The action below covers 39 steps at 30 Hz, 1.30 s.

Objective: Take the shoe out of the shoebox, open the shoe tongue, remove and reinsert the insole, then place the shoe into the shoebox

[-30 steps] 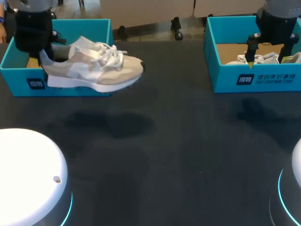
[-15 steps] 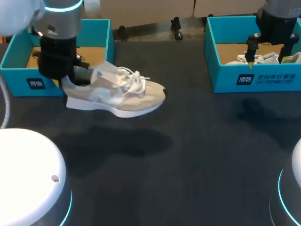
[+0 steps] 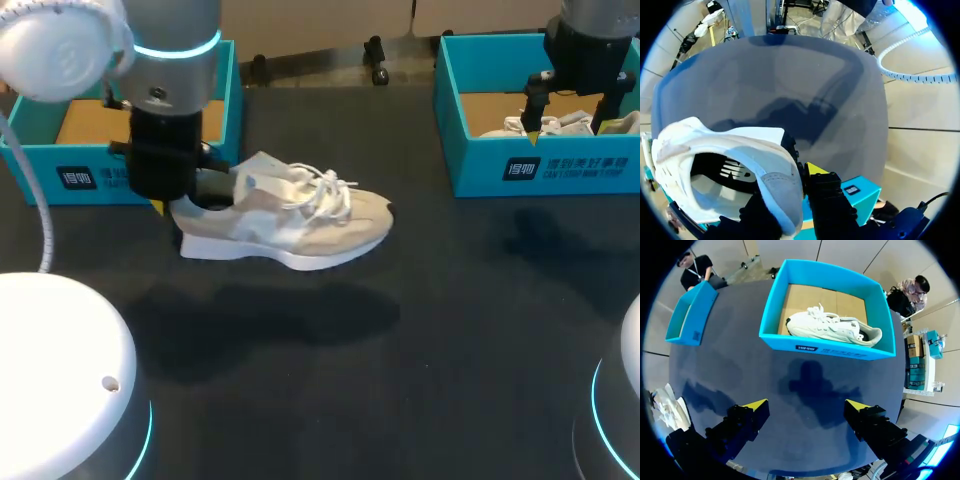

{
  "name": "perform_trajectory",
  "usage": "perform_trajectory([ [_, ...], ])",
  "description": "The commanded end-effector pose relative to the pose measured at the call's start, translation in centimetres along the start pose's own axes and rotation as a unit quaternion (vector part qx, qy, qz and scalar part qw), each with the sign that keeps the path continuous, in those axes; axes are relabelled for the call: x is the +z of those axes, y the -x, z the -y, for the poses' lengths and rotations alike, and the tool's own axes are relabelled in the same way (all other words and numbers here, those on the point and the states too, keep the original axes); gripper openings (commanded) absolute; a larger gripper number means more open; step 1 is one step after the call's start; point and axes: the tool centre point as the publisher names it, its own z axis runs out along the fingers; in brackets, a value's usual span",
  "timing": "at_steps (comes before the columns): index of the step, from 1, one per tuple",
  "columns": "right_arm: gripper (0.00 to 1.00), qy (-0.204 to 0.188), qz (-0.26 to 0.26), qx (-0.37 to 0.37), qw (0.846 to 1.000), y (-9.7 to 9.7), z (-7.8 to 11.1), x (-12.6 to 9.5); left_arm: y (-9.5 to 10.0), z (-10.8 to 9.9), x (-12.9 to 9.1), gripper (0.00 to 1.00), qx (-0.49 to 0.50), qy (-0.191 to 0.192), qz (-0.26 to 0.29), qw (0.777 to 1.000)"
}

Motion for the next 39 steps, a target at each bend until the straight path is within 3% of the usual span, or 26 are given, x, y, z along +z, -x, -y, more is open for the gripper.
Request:
perform_trajectory([
  [1,1.0,0.001,-0.001,0.0,1.0,0.0,0.1,0.1,2.1,-0.1,0.4,0.0,0.004,0.002,-0.007,1.0],
  [19,1.0,0.001,-0.001,0.0,1.0,0.0,0.1,0.1,7.3,0.6,4.4,0.0,0.0,-0.004,0.0,1.0],
  [39,1.0,0.001,-0.001,0.0,1.0,0.0,0.1,0.1,9.9,0.6,12.0,0.0,-0.004,0.002,-0.02,1.0],
])
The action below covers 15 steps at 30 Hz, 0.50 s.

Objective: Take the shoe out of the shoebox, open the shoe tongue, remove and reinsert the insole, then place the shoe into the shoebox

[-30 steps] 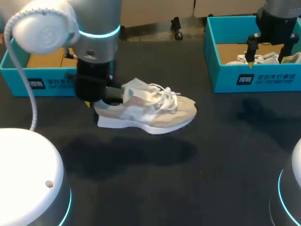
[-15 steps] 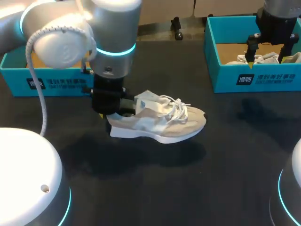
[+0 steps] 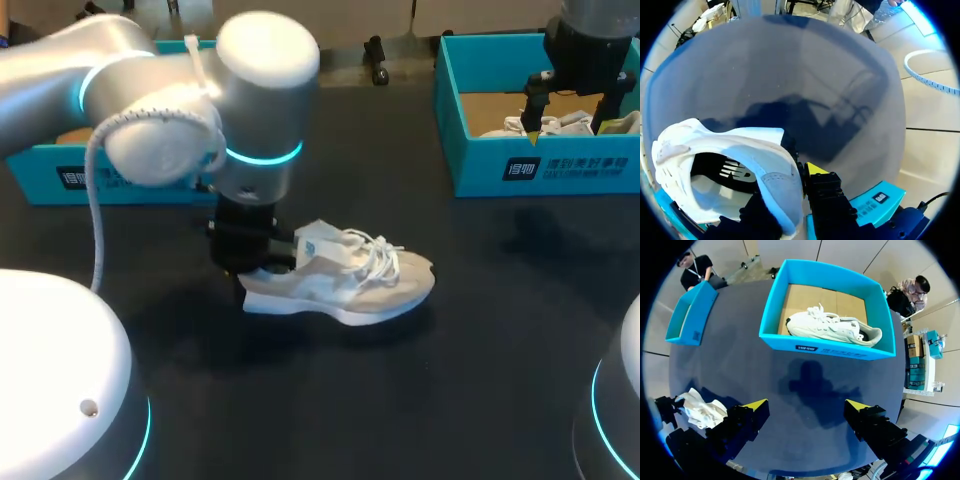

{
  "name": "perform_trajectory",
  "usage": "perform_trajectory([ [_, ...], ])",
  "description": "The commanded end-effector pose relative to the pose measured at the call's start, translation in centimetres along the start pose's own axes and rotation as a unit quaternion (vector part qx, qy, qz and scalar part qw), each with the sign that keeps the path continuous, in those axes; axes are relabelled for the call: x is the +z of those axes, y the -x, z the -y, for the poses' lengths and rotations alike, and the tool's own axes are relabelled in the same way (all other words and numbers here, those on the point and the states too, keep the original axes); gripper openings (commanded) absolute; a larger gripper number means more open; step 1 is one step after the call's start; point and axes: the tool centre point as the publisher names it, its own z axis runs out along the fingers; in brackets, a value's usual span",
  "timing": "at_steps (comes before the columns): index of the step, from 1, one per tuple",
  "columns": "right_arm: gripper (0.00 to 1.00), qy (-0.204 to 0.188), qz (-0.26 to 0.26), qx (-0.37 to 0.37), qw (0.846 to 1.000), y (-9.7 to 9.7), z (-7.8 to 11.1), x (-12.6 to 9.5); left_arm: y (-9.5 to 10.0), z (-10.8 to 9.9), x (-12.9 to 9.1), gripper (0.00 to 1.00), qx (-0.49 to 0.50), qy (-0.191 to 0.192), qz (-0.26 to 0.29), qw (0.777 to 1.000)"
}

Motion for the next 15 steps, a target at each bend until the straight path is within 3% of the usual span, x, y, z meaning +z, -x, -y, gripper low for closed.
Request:
perform_trajectory([
  [1,1.0,0.001,-0.001,0.0,1.0,0.0,0.1,0.1,1.3,-0.2,1.6,0.0,-0.002,-0.003,-0.006,1.0],
  [15,1.0,0.001,-0.001,0.0,1.0,0.0,0.1,0.1,2.5,0.4,4.4,0.0,-0.037,-0.019,-0.003,0.999],
])
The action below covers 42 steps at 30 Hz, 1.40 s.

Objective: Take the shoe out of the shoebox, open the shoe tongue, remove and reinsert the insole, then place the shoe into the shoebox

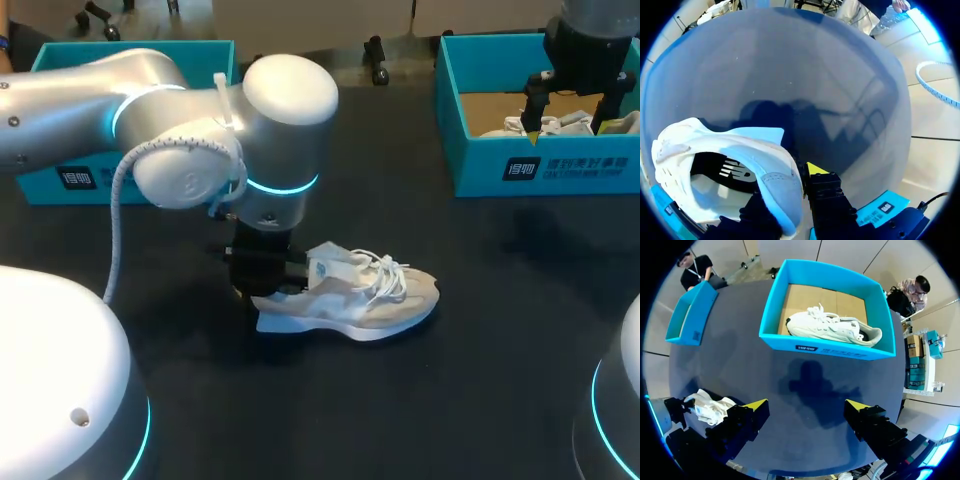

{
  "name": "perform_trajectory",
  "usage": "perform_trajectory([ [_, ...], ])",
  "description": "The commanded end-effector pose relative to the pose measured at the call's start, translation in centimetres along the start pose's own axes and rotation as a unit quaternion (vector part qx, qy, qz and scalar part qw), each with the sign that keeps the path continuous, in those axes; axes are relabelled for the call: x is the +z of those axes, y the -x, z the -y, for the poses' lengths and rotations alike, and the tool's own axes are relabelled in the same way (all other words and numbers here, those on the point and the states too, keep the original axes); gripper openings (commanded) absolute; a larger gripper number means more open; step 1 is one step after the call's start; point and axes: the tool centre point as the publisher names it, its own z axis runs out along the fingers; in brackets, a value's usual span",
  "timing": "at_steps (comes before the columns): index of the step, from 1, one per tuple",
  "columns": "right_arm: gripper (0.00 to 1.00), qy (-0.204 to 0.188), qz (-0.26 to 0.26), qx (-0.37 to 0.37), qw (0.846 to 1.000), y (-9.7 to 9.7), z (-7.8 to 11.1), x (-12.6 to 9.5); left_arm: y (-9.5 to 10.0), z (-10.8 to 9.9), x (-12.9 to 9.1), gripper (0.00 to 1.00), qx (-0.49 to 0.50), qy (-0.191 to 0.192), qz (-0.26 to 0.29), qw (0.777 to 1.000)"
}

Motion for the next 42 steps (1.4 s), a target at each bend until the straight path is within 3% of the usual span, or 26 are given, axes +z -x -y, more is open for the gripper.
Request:
perform_trajectory([
  [1,1.0,0.001,-0.001,0.0,1.0,0.0,0.1,0.1,0.3,-0.3,0.7,0.0,-0.004,0.002,-0.001,1.0],
  [14,1.0,0.001,-0.001,0.0,1.0,0.0,0.1,0.1,0.3,-0.3,2.9,0.01,-0.008,-0.021,-0.008,1.0],
  [15,1.0,0.001,-0.001,0.0,1.0,0.0,0.1,0.1,0.3,-0.3,2.9,0.07,-0.009,-0.023,-0.008,1.0],
  [17,1.0,0.001,-0.001,0.0,1.0,0.0,0.1,0.1,0.2,-0.2,3.0,0.4,-0.01,-0.026,-0.009,1.0],
  [20,1.0,0.001,-0.001,0.0,1.0,0.0,0.1,0.1,-0.1,0.1,2.8,0.61,-0.008,-0.026,-0.009,1.0],
  [21,1.0,0.001,-0.001,0.0,1.0,0.0,0.1,0.1,-0.3,0.3,2.6,0.84,-0.008,-0.026,-0.008,1.0],
  [23,1.0,0.001,-0.001,0.0,1.0,0.0,0.1,0.1,-0.4,0.6,2.2,1.0,-0.012,-0.027,-0.006,1.0],
  [31,1.0,0.001,-0.001,0.0,1.0,0.0,0.1,0.1,-1.1,1.8,0.4,1.0,-0.025,-0.034,0.01,0.999],
  [42,1.0,0.001,-0.001,0.0,1.0,0.0,0.1,0.1,-2.0,1.6,-3.4,1.0,-0.06,-0.051,0.048,0.996],
])
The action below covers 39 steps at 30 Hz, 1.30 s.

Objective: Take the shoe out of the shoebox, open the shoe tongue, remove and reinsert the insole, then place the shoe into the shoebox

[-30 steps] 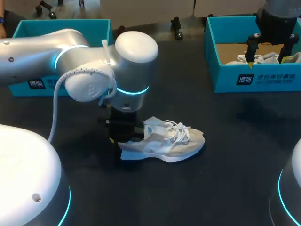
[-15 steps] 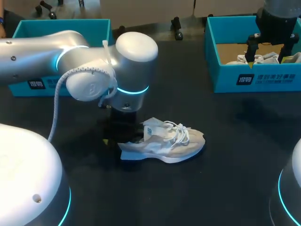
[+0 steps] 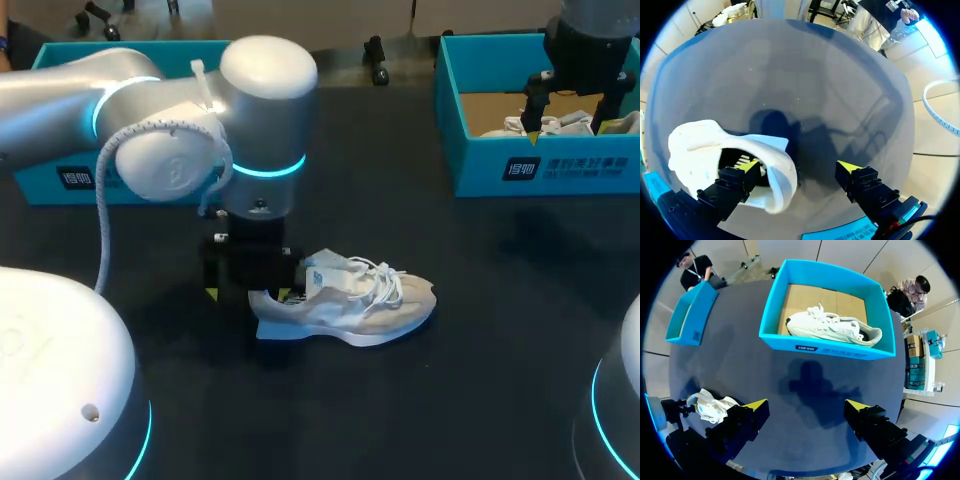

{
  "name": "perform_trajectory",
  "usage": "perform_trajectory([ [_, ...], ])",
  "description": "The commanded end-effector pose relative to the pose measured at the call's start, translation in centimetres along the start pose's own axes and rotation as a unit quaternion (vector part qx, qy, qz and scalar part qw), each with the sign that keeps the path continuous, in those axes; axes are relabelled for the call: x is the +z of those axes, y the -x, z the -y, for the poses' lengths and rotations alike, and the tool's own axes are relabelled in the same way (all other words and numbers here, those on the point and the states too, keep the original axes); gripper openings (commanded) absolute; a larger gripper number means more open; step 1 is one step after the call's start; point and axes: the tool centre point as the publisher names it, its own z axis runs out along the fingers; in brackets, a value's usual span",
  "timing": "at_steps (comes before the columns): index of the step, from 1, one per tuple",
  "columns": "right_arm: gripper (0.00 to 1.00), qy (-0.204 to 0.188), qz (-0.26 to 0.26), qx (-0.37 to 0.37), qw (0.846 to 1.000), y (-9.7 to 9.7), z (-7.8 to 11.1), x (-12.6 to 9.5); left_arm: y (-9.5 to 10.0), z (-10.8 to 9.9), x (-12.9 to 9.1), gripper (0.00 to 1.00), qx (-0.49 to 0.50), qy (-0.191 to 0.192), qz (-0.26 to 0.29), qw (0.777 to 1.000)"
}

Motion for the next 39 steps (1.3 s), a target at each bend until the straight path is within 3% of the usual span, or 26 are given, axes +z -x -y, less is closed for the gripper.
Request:
perform_trajectory([
  [1,1.0,0.001,-0.001,0.0,1.0,0.0,0.1,0.1,-1.3,-0.1,-1.8,1.0,-0.017,-0.013,0.018,1.0],
  [12,1.0,0.001,-0.001,0.0,1.0,0.0,0.1,0.1,-2.7,-0.7,-4.3,1.0,-0.083,-0.055,0.046,0.994],
  [15,1.0,0.001,-0.001,0.0,1.0,0.0,0.1,0.1,-3.8,-1.2,-4.9,1.0,-0.108,-0.073,0.065,0.989],
  [19,1.0,0.001,-0.001,0.0,1.0,0.0,0.1,0.1,-5.3,-1.9,-5.8,1.0,-0.14,-0.069,0.085,0.984],
  [27,1.0,0.001,-0.001,0.0,1.0,0.0,0.1,0.1,-7.7,-3.3,-6.1,1.0,-0.187,-0.09,0.112,0.972],
  [39,1.0,0.001,-0.001,0.0,1.0,0.0,0.1,0.1,-7.7,-3.3,-6.1,1.0,-0.187,-0.09,0.112,0.972],
])
